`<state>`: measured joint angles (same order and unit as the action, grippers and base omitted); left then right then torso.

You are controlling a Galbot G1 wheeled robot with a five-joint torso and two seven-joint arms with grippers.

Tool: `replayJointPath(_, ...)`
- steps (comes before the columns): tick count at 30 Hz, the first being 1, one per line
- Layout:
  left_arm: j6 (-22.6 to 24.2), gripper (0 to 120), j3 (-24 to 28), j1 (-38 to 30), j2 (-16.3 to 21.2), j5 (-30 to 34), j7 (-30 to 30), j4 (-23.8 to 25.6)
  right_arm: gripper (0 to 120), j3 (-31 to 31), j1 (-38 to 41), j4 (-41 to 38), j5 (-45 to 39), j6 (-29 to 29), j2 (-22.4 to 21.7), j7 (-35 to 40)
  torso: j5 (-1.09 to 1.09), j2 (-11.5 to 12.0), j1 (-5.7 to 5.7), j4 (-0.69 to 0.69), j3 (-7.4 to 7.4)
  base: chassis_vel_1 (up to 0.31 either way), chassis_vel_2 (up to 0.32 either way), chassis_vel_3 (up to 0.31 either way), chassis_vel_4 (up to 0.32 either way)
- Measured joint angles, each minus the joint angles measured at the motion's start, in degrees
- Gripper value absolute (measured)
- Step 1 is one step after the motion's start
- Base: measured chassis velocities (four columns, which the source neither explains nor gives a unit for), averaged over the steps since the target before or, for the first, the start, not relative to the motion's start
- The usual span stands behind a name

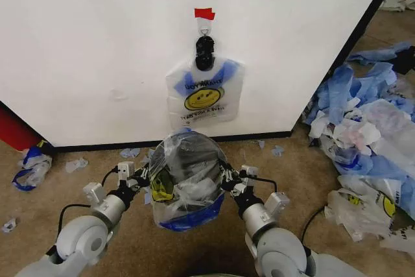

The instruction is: Pick up the garbage bag from the wall and place it over the trash bin.

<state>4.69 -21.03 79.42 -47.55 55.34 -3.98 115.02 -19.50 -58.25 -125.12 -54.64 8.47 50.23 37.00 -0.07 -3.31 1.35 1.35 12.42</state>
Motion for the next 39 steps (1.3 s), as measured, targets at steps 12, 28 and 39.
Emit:
replayJointPath(12, -1.85, 0, 1.33, -0.76, -1.25, -2.61, 0.22, -3.47, 0, 0.46, -0.06, -0.46, -0.42, -0.08, -0.53, 0.05, 0.0, 0.0, 0.0, 0.0, 0.0, 0.0, 0.0, 0.0, 0.0)
replayJointPath(28, -2.27, 29, -3.41, -1.59, 3.88, -4.49, -1.82, -5.59, 0, 1.64, -1.55, -0.34, 0.46, -0.07, -1.19, -0.15, 0.0, 0.0, 0.0, 0.0, 0.0, 0.0, 0.0, 0.0, 0.0)
replayJointPath(39, -3.09, 74, -4.49, 0.28, 2.35, -7.5, -2.74, -0.15, 0, 3.53, -4.34, 0.86, -0.09, -0.51, 0.1, 3.16, 0.0, 0.0, 0.0, 0.0, 0.0, 0.0, 0.0, 0.0, 0.0)
